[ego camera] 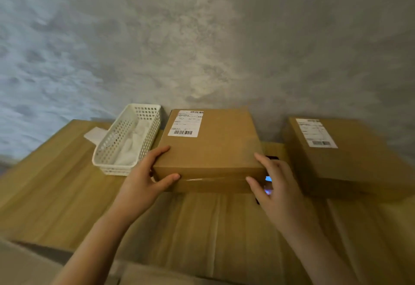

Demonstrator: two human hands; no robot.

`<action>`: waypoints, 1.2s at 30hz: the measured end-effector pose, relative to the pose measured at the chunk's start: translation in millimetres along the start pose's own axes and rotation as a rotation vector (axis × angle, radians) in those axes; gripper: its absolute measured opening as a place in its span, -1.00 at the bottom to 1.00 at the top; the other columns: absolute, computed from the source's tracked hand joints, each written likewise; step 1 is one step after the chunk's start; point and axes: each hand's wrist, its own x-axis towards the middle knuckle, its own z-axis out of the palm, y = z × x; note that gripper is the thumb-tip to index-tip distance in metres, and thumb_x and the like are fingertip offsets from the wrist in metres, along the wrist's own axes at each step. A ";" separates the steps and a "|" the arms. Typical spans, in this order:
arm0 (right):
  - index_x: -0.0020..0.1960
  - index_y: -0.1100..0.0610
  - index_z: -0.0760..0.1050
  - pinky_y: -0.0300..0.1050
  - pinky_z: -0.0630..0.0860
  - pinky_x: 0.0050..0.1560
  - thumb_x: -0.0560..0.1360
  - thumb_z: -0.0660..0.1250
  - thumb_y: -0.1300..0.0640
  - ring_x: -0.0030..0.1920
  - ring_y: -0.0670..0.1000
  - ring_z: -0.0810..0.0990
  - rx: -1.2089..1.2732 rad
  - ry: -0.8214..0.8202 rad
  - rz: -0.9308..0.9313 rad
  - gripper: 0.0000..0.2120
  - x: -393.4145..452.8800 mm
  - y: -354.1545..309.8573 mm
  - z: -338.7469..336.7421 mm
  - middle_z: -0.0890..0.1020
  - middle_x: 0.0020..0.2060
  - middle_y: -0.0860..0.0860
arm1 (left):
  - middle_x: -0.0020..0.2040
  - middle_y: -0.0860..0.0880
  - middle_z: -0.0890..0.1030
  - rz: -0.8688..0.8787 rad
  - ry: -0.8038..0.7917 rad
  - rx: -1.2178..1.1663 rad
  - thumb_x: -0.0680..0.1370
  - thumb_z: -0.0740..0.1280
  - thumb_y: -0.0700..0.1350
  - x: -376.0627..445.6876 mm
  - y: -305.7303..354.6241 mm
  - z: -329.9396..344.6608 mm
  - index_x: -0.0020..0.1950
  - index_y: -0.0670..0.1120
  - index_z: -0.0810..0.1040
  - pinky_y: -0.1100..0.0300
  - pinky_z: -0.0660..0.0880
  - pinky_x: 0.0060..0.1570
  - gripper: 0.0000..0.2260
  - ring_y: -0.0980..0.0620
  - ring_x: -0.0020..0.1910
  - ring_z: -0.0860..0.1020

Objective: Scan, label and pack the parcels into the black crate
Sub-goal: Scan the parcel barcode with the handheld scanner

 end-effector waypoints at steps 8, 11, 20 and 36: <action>0.39 0.00 0.42 -0.47 0.42 -0.13 0.47 0.43 0.06 -0.01 -0.17 0.50 0.036 -0.046 0.123 -0.50 -31.9 -11.6 54.8 0.51 0.16 0.00 | 0.41 0.13 0.37 0.032 -0.147 0.123 0.46 0.47 0.07 -1.1 -47.2 -10.3 0.43 0.22 0.24 0.23 0.36 0.22 -0.38 0.13 0.27 0.42; 0.42 -0.10 0.35 -0.50 0.45 -0.11 0.54 0.35 0.10 0.06 -0.24 0.49 0.048 -0.059 0.130 -0.52 -39.4 -9.6 55.8 0.47 0.18 -0.08 | 0.50 0.04 0.27 0.040 -0.203 0.188 0.47 0.41 0.16 -1.1 -50.7 -10.0 0.44 0.25 0.15 0.09 0.36 0.35 -0.37 0.02 0.40 0.36; 0.43 0.05 0.31 -0.27 0.46 -0.08 0.60 0.26 0.13 0.16 -0.06 0.52 -0.005 0.037 0.498 -0.58 4.4 33.6 33.4 0.48 0.24 0.04 | 0.50 0.22 0.21 0.298 -0.098 0.262 0.53 0.12 0.35 6.2 -49.7 -8.9 0.42 0.25 0.28 0.10 0.15 0.44 -0.53 0.22 0.49 0.15; 0.39 0.15 0.23 -0.11 0.39 -0.15 0.36 0.45 -0.27 -0.05 0.06 0.42 -0.398 -0.475 0.786 -0.20 46.1 41.0 32.6 0.36 0.24 0.15 | 0.51 0.24 0.24 0.290 -0.084 0.323 0.58 0.04 0.28 5.7 -56.3 6.9 0.46 0.16 0.36 0.14 0.08 0.46 -0.50 0.23 0.55 0.03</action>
